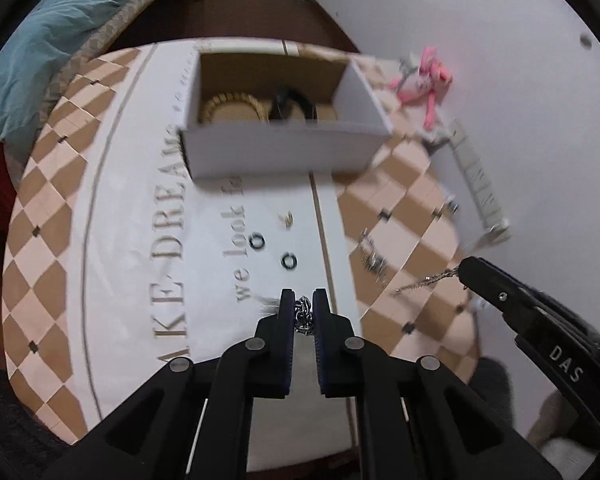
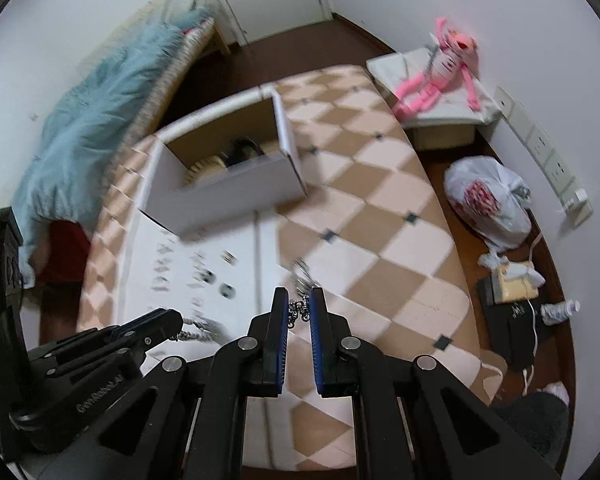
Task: Organize jewelry
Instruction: 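Carry the necklace into the box with the right tool while the left tool drops the chain bracelet in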
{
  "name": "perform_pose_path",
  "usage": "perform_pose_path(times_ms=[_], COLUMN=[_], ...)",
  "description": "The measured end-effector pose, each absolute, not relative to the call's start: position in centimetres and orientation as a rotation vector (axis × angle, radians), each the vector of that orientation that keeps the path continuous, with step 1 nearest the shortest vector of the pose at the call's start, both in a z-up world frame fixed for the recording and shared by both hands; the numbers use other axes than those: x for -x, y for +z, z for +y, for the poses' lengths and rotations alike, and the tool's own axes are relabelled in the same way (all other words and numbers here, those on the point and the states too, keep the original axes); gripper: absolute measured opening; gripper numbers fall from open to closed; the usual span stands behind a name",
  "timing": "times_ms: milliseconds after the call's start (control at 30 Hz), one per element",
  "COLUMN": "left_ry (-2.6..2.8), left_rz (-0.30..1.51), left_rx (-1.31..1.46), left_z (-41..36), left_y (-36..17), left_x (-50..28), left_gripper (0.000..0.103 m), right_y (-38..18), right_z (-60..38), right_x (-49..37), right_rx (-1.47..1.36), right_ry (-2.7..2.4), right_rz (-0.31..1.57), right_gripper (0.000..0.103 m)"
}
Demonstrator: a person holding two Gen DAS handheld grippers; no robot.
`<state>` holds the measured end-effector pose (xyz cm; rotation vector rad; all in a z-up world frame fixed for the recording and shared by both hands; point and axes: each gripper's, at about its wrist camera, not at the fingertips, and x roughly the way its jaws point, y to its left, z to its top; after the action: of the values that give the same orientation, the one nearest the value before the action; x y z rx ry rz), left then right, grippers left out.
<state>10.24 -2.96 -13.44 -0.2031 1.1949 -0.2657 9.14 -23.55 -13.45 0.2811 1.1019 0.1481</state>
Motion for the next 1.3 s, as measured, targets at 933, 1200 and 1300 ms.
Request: perform_pose_path(times_ms=[933,1200,1300], left_ry=[-0.269,-0.154,-0.114], left_rz=[1.158,1.259,1.265], left_rx=[0.233,0.14,0.137], left_z=[0.4,0.2,0.7], left_y=[-8.1,-11.1,-11.6], left_x=[-28.4,-31.8,-32.1], left_gripper=[0.006,0.009,0.02], right_y=[-9.1,-13.0,-13.7], right_z=[-18.2,-17.3,-17.8], right_x=[-31.3,-35.1,-35.5], right_rx=[-0.142,-0.053,-0.04], right_ry=[0.283,0.268,0.242], right_rz=[1.153,1.286,1.311], right_gripper=[0.011,0.012,0.027])
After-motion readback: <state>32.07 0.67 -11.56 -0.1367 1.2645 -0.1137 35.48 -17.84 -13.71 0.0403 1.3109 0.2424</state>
